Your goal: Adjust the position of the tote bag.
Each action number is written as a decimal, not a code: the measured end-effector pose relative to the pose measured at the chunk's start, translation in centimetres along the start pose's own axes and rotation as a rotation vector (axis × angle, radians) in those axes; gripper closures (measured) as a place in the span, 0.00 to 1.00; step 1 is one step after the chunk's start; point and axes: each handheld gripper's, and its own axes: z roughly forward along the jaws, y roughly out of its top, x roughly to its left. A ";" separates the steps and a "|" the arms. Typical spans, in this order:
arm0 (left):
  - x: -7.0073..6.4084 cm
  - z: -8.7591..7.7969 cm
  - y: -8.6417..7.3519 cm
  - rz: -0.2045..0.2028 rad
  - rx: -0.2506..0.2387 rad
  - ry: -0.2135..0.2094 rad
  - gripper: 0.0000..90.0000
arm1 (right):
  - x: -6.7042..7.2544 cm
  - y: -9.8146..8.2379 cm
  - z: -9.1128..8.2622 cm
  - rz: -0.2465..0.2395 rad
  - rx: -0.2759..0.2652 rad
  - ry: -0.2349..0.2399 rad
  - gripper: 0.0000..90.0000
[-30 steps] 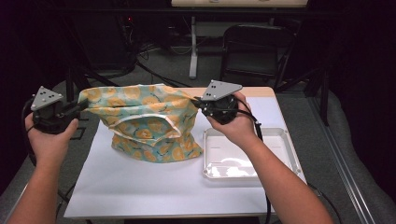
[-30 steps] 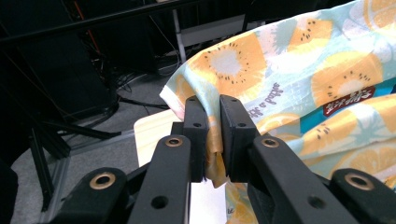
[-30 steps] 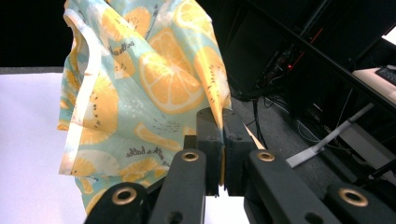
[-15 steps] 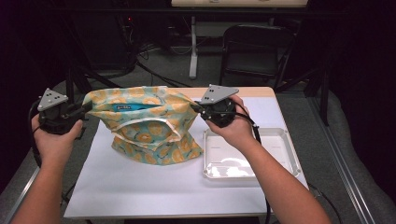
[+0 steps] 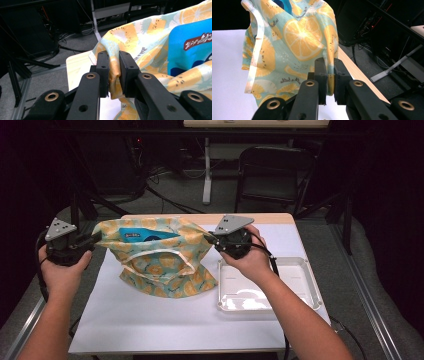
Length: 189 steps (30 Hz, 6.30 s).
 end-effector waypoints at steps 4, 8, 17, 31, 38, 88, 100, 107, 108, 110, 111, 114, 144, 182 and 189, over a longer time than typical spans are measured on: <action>0.0 0.3 -0.4 -0.004 0.009 -0.005 0.88 | 0.2 -0.4 0.3 0.007 0.005 0.003 0.92; 0.0 0.4 -0.6 -0.008 0.011 -0.007 0.88 | 0.2 -0.6 0.4 0.007 0.013 0.006 0.92; -0.1 0.6 -1.3 -0.025 0.009 -0.013 0.87 | 0.6 -1.2 0.8 0.011 0.025 0.017 0.90; -0.3 0.8 -2.3 -0.025 0.016 -0.014 0.82 | 1.1 -2.1 1.4 0.025 0.036 0.031 0.87; -0.3 0.8 -2.6 -0.030 0.017 -0.018 0.76 | 1.3 -2.6 1.7 0.035 0.038 0.037 0.81; -1.1 3.1 -5.6 -0.101 0.061 -0.035 0.79 | 2.1 -6.1 4.5 0.161 0.060 0.060 0.67; -1.9 4.9 -6.0 -0.072 0.128 -0.042 0.91 | 2.0 -6.6 6.2 0.172 0.107 0.085 0.79; -1.8 4.9 -6.6 -0.074 0.141 -0.045 0.95 | 2.4 -6.9 6.3 0.148 0.136 0.095 0.83; -1.7 4.8 -6.8 -0.081 0.138 -0.048 0.95 | 2.5 -6.9 6.3 0.145 0.139 0.098 0.83; -1.7 4.8 -6.9 -0.078 0.140 -0.048 0.95 | 2.6 -7.0 6.3 0.143 0.142 0.099 0.83; -1.6 4.7 -7.1 -0.082 0.143 -0.047 0.95 | 2.8 -7.1 6.3 0.137 0.152 0.106 0.83; -1.5 4.7 -7.6 -0.094 0.146 -0.045 0.95 | 3.2 -7.3 6.4 0.128 0.156 0.109 0.83; -1.5 5.6 -11.3 -0.141 0.190 -0.055 0.95 | 4.6 -9.1 7.4 0.149 0.187 0.127 0.85; -3.1 0.8 -10.0 -0.141 0.054 -0.093 0.64 | 5.0 -9.4 2.2 0.163 0.080 0.097 0.62; -4.4 0.2 -9.6 -0.136 0.037 -0.129 0.62 | 4.7 -8.6 2.3 0.175 0.057 0.100 0.67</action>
